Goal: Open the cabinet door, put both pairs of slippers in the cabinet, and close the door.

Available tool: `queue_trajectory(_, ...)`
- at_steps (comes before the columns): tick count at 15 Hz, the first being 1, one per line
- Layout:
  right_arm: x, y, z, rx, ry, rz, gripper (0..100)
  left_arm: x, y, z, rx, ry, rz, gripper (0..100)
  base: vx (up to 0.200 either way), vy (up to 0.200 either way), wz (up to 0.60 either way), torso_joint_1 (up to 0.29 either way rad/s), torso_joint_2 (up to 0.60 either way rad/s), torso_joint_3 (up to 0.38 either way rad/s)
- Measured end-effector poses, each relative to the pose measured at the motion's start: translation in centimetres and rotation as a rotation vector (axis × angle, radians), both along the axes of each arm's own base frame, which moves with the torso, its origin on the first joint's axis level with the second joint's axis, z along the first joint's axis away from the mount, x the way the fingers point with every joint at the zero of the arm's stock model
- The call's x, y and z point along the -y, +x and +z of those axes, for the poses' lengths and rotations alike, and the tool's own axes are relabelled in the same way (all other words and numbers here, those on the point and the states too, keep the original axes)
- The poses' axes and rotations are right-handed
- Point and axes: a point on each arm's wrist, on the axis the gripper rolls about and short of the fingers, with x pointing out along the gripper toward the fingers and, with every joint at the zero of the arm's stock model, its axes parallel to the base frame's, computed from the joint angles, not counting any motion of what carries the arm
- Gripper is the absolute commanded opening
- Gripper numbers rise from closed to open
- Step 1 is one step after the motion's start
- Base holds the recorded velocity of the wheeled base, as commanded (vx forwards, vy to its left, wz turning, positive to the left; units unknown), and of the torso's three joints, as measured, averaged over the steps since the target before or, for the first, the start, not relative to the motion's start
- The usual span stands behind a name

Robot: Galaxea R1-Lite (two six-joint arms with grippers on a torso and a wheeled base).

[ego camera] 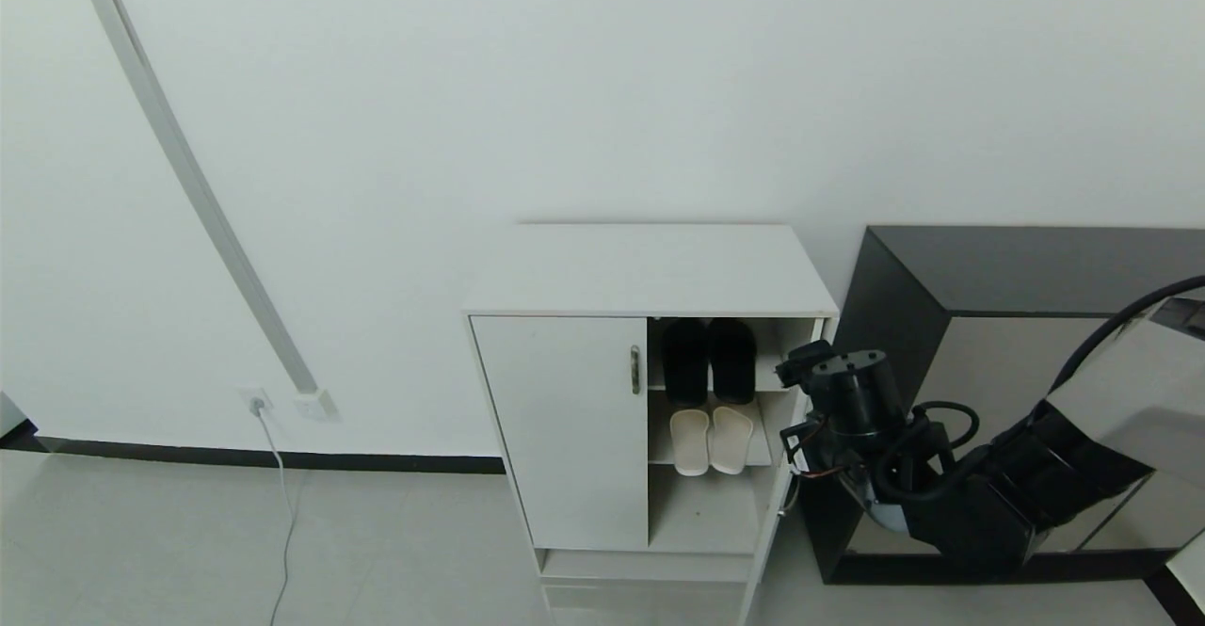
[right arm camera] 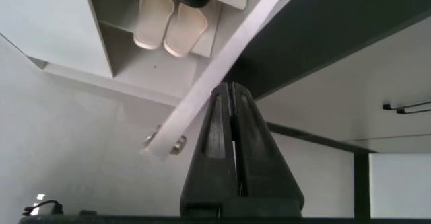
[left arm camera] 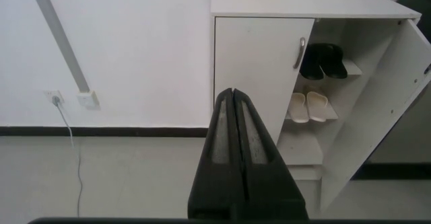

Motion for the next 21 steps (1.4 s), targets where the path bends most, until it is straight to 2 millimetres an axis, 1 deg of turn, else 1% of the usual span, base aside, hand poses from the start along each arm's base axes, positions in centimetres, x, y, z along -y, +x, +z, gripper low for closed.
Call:
queue_trajectory(3, -0.2, 0.6, -0.8, -0.001, 0.014, 0.010, 0, 0.0, 0.0, 0.0, 0.000, 0.000, 0.001, 0, 0.000, 0.000, 0.00, 0.000, 0.00, 0.000)
queue_trajectory(5, -0.7, 1.1, -0.9, 0.032, 0.074, 0.065, 0, 0.0, 0.0, 0.0, 0.000, 0.000, 0.000, 0, 0.000, 0.000, 0.00, 0.000, 0.00, 0.000)
queue_trajectory(7, -1.2, 1.4, -0.7, 0.059, 0.181, 0.114, 0, 0.0, 0.0, 0.0, 0.000, 0.000, 0.000, 0, 0.000, 0.000, 0.00, 0.000, 0.00, 0.000)
queue_trajectory(11, -1.7, 1.3, -0.4, 0.060, 0.305, 0.196, 0, 0.0, 0.0, 0.0, 0.000, -0.001, 0.001, 0, 0.000, 0.000, 0.00, 0.000, 0.00, 0.000)
queue_trajectory(13, -1.4, 0.8, -0.4, 0.062, 0.336, 0.243, 0, 0.0, 0.0, 0.0, 0.000, -0.001, 0.001, 0, 0.000, 0.000, 0.00, 0.000, 0.00, 0.000)
queue_trajectory(16, -0.8, -0.8, -0.8, 0.080, 0.379, 0.313, 0, 0.0, 0.0, 0.0, -0.001, 0.000, -0.001, 0, 0.000, 0.000, 0.00, 0.000, 0.00, 0.000)
queue_trajectory(18, -0.2, -1.9, -1.6, 0.063, 0.383, 0.328, 0, 0.0, 0.0, 0.0, -0.001, 0.000, -0.001, 0, 0.200, 0.000, 0.00, 0.000, 0.00, 0.000)
queue_trajectory(21, 0.3, -2.7, -2.5, 0.038, 0.373, 0.328, 0, 0.0, 0.0, 0.0, -0.002, 0.001, -0.001, 0, 0.200, 0.000, 0.00, -0.001, 0.00, 0.004)
